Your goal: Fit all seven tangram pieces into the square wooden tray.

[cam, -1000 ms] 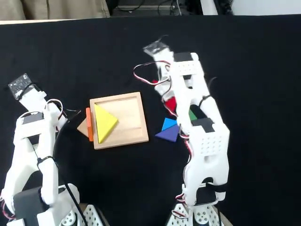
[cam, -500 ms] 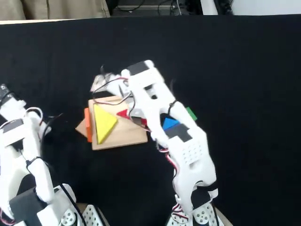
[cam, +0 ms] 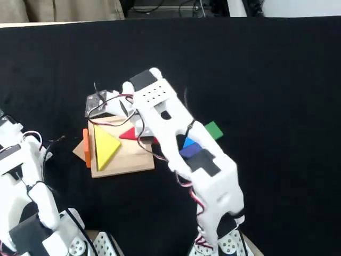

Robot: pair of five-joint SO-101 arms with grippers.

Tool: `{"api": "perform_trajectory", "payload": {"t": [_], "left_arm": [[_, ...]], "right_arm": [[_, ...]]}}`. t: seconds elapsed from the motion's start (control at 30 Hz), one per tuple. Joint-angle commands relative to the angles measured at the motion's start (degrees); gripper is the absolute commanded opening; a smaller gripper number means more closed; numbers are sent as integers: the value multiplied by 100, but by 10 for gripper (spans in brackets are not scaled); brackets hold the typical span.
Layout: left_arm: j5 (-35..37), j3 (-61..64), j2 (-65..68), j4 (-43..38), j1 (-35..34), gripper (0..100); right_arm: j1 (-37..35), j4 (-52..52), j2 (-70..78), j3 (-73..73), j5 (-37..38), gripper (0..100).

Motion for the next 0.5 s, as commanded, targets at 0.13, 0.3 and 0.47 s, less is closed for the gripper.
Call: {"api": "perform_trajectory", "payload": {"t": [0.13,0.3,0.47], "left_arm": [[0,-48,-202,-35,-312,62],[0,-48,-202,-44,-356,63],[0,-57,-202,-79,-338,63]], "right_arm": [[-765,-431,-444,400,44,117],[-941,-1125,-101,980,44,117],[-1169,-1178,84,1024,-18,117]]}}
